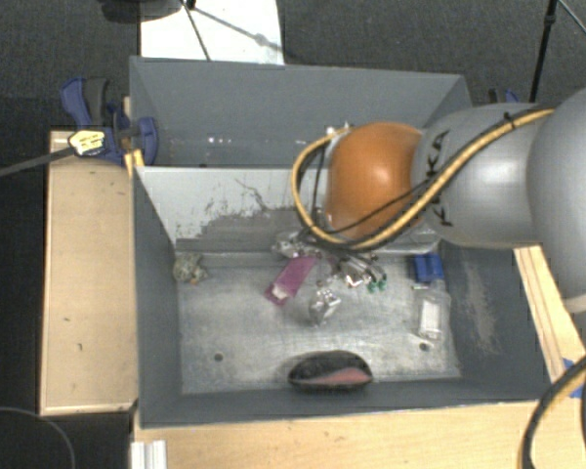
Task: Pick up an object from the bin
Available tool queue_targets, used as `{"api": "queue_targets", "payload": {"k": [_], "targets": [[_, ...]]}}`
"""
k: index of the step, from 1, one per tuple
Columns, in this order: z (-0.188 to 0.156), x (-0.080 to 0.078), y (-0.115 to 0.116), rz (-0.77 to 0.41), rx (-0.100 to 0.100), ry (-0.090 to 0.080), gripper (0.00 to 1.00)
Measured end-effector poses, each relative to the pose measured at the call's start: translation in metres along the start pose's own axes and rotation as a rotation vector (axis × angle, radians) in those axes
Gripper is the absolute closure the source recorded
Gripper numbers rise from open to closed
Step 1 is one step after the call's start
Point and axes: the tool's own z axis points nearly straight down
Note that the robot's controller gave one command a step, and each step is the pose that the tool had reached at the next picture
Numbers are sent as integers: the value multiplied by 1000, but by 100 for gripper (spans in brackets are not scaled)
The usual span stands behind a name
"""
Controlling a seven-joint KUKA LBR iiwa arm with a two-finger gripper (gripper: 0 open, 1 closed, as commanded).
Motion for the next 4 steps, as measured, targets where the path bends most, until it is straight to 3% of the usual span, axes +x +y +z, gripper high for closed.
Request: {"api": "queue_targets", "payload": {"k": [1, 2, 3, 4], "targets": [[0, 1, 2, 6, -2, 4, 100], [1, 1, 2, 8, -2, 5, 0], [0, 1, 2, 12, -3, 4, 100], [-173, -5, 5, -242, 1, -3, 100]]}}
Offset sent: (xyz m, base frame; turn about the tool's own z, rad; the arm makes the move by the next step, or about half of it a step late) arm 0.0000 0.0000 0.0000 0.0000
